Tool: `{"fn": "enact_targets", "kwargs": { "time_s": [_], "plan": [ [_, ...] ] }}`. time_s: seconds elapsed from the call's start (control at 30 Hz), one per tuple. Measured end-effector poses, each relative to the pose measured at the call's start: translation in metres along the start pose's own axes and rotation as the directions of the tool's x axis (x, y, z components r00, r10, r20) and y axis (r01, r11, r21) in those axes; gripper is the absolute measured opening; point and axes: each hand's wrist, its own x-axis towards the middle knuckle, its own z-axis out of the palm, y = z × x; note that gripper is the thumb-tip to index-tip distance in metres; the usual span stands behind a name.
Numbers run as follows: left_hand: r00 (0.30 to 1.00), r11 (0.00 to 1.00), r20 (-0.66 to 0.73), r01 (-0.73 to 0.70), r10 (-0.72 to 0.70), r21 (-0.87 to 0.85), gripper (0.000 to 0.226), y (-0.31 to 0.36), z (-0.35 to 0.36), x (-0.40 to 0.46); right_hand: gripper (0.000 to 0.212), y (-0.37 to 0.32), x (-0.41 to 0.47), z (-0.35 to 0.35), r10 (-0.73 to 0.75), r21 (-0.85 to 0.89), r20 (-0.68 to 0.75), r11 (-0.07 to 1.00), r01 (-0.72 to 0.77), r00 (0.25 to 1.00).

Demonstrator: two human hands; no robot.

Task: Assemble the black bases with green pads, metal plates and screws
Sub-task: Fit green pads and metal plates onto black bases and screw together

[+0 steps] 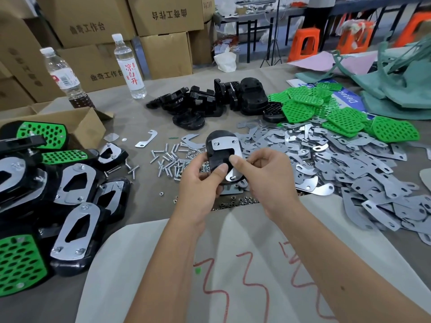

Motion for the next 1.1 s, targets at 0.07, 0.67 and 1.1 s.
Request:
{"fn": "enact_targets", "kwargs": {
  "time_s": [0.07, 0.67, 1.1],
  "plan": [
    [1.0, 1.0, -0.004, 0.009, -0.009, -0.001, 0.024, 0.001, -0.001, 0.001, 0.042, 0.0, 0.002, -0.002, 0.016, -0.023, -0.03, 1.0, -0.017, 0.999],
    [0.992, 0.96, -0.126, -0.019, -0.017, -0.278, 0.029, 0.005, 0.004, 0.003, 0.007, -0.01, -0.003, 0.0, -0.087, 0.228, 0.335, 0.974, 0.009, 0.938],
    [0.992, 0.972, -0.112, -0.089, 0.065, -0.218, 0.012, -0.001, 0.0, 0.007, 0.024, -0.007, -0.001, 0.001, 0.018, 0.296, 0.332, 0.947, -0.123, 0.943]
  ]
}}
